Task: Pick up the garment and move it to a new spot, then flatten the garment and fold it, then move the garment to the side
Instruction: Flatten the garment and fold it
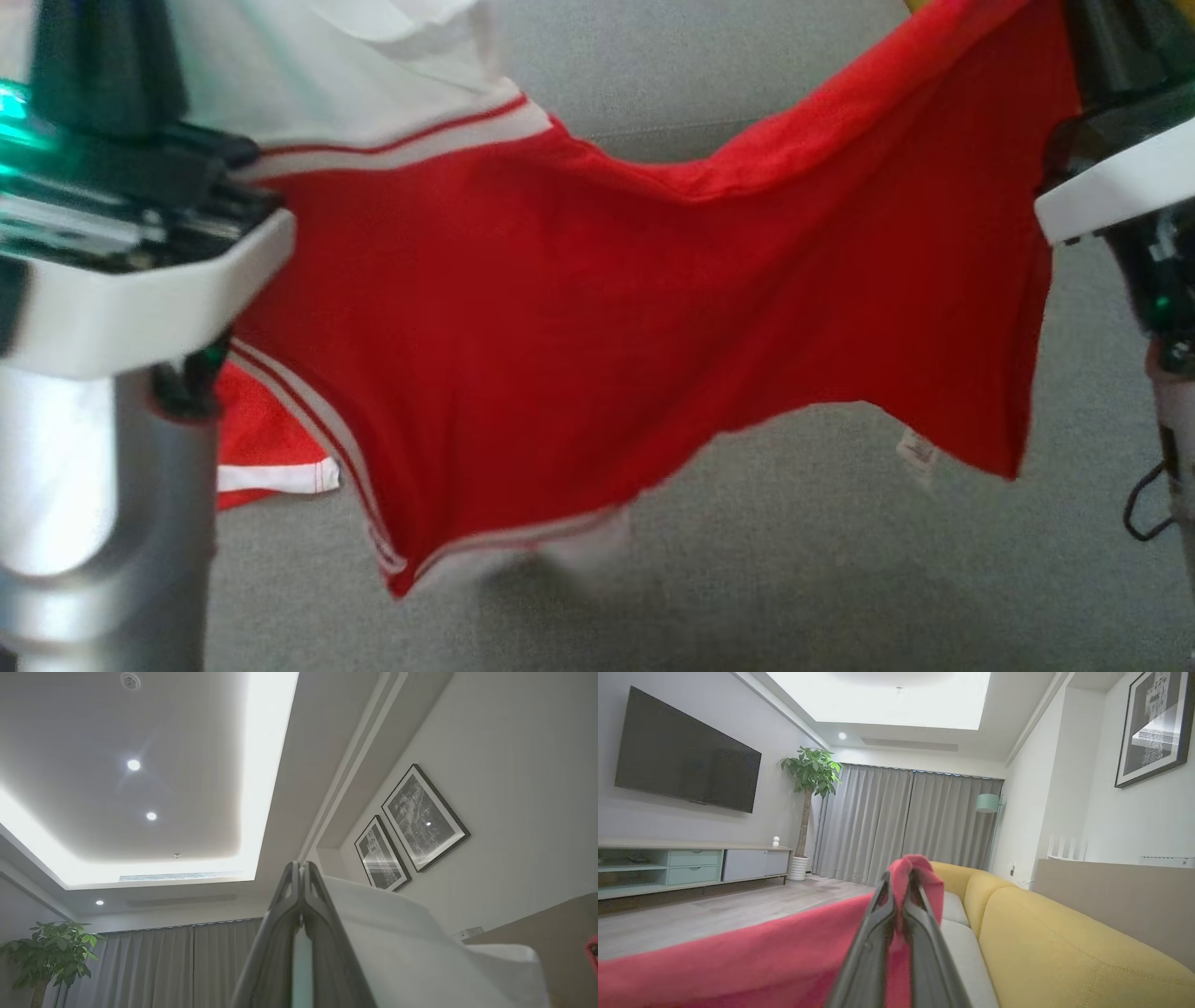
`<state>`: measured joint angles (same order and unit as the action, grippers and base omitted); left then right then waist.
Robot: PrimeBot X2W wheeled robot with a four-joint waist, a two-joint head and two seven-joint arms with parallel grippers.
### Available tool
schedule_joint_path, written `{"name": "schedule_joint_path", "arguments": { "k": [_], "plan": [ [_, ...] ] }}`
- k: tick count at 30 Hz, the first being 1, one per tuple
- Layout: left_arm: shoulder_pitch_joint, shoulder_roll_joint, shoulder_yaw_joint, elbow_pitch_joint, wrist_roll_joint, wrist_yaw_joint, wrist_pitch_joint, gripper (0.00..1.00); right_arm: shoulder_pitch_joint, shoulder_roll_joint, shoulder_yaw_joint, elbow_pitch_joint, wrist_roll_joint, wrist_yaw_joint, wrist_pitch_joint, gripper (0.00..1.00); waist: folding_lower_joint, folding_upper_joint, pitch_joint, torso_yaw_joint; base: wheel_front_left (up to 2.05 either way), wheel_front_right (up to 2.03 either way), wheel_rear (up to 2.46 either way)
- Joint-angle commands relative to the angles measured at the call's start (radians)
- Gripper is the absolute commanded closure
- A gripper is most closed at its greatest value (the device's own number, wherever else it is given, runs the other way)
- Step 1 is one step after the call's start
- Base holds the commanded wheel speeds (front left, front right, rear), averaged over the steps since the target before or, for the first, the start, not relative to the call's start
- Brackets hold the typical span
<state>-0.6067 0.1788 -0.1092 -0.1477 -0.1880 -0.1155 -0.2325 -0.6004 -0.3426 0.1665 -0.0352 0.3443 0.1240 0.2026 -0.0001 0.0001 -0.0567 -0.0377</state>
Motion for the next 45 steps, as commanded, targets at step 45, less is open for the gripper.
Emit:
{"name": "schedule_joint_path", "arguments": {
  "k": [45],
  "plan": [
    [-0.391,0.236,-0.335,0.566,-0.077,-0.015,-0.029,1.00,-0.519,0.111,0.119,1.221,-0.124,0.007,-0.454,1.00,0.0001,-0.0001,0.382,0.029,0.00,0.00,0.00]
  ]
}}
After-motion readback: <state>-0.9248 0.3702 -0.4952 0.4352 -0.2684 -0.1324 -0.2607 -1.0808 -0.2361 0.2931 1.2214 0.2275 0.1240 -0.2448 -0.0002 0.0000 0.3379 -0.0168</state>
